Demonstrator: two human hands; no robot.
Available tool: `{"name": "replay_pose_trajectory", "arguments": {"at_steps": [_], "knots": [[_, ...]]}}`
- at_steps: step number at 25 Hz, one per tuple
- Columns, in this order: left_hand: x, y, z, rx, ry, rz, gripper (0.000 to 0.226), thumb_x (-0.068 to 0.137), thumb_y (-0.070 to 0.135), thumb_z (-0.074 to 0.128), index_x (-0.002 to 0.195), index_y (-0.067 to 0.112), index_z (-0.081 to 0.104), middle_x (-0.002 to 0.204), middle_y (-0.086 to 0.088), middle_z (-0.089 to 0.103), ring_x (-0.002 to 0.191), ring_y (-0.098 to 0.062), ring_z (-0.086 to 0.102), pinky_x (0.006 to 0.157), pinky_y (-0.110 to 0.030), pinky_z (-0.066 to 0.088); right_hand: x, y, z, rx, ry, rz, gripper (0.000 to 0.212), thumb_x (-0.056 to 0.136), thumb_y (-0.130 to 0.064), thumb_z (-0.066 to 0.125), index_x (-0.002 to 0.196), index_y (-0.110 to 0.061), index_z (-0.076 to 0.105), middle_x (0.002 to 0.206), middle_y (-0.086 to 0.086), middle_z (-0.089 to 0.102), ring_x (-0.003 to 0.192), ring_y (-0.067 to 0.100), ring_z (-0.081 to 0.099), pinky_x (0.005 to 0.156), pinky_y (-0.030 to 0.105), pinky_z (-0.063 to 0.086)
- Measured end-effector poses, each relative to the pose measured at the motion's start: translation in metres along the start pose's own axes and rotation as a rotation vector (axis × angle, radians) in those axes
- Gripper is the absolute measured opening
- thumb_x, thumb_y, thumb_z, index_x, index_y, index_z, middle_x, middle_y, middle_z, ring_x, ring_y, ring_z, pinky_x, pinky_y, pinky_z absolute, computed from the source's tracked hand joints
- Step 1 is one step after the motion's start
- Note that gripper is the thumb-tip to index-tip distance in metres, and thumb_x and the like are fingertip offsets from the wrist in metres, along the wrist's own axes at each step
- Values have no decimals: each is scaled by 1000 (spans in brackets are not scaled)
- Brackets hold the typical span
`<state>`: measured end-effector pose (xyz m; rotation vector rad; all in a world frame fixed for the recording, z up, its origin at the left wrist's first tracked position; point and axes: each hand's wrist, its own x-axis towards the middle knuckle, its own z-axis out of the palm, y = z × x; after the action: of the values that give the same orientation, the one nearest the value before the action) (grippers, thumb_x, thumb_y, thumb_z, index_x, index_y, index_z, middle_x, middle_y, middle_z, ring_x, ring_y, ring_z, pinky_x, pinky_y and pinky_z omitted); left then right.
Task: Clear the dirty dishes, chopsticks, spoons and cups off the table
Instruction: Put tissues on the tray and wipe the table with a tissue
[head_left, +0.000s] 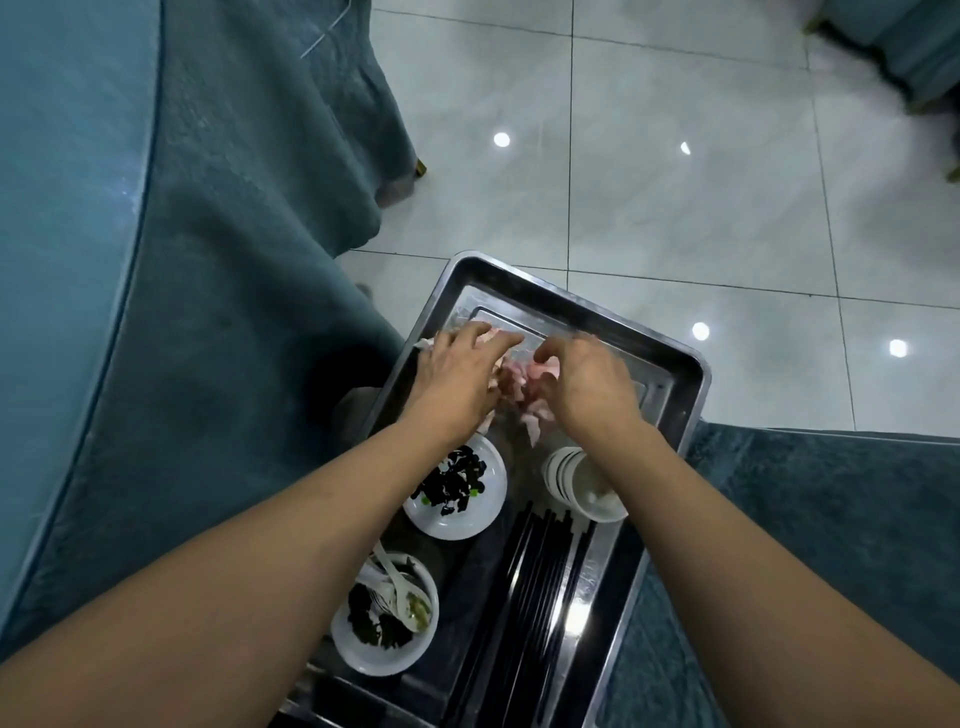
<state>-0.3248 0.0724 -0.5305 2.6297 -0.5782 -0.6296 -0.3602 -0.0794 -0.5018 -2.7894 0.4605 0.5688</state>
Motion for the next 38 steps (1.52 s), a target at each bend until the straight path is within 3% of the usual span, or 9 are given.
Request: {"name": "replay_pose_trajectory", "arguments": {"at_steps": [4,9,17,23,27,33,38], "knots": [[-6,3,-7,-30,51,47,60,91,21,73,144,30,48,151,1,45,138,-28,39,112,-46,35,-6,-3,-6,35,48,-19,23,96,-24,64,118,-24,70,114,7,69,99,30,65,81,39,55],[-31,2,-35,-64,143,43,41,93,20,69,132,25,56,137,1,55,124,-24,50,104,-41,41,-17,-24,-22,70,112,-68,26,97,-28,61,121,-22,69,117,6,68,101,28,65,81,37,51],[-106,-1,-108,-193,243,-15,33,96,20,59,129,23,60,123,2,62,108,-21,54,96,-44,48,-79,-81,-61,219,171,-132,30,96,-27,62,124,-22,67,114,5,69,103,25,64,91,42,53],[-168,9,-180,-187,331,-33,32,94,17,58,126,19,63,120,0,64,107,-23,56,96,-45,49,-132,-124,-115,274,223,-191,34,96,-24,61,130,-21,65,122,5,68,111,27,63,100,45,48],[-221,1,-217,-180,391,-94,31,93,15,61,124,18,63,118,-2,65,108,-26,58,95,-47,50,-170,-157,-135,330,251,-256,32,95,-22,60,126,-21,67,116,4,70,104,25,64,95,50,51],[-294,-31,-264,-193,517,-217,31,94,14,63,125,18,64,120,-2,66,110,-26,59,97,-45,49,-213,-224,-149,354,229,-389,31,96,-22,59,125,-23,67,114,-1,69,95,20,65,91,43,52],[-349,-71,-293,-218,603,-318,33,92,12,64,125,19,64,121,-1,66,110,-26,59,97,-42,49,-233,-296,-150,319,214,-546,30,95,-19,62,124,-17,68,113,4,71,98,28,66,92,44,51]]}}
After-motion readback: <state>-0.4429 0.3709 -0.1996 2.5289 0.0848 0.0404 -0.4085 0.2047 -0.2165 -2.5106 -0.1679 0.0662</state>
